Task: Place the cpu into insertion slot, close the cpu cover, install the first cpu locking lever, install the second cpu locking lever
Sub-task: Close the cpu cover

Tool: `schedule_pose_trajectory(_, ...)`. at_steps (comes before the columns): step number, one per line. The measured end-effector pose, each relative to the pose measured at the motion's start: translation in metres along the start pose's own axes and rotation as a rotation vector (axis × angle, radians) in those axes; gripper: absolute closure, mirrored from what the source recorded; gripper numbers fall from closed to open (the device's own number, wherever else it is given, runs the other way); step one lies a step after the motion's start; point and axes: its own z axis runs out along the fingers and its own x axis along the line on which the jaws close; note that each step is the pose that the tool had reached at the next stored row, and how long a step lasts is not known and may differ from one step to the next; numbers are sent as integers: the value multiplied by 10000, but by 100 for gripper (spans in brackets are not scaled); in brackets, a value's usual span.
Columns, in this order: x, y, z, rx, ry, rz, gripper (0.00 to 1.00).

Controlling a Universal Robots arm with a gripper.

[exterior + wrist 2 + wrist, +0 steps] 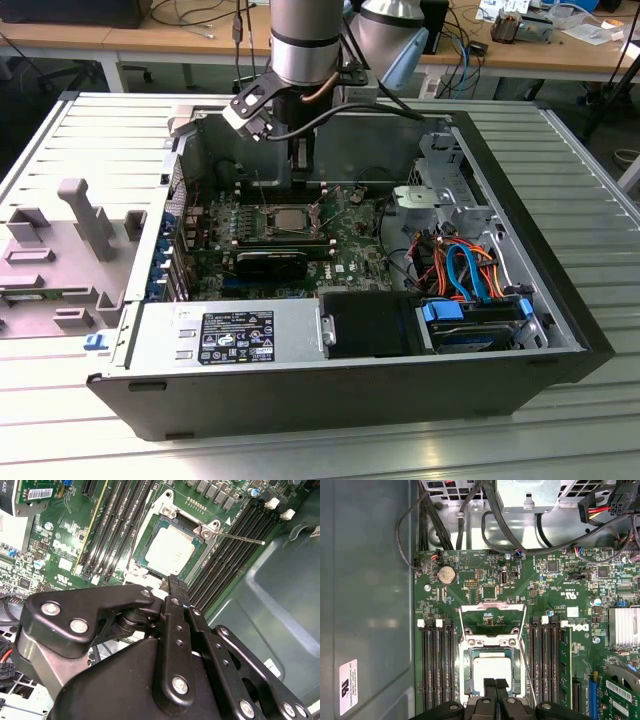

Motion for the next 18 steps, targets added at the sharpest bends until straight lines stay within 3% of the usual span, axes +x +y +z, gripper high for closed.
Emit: schedule_pose_trajectory(18, 1, 38, -50, 26, 2, 0, 89)
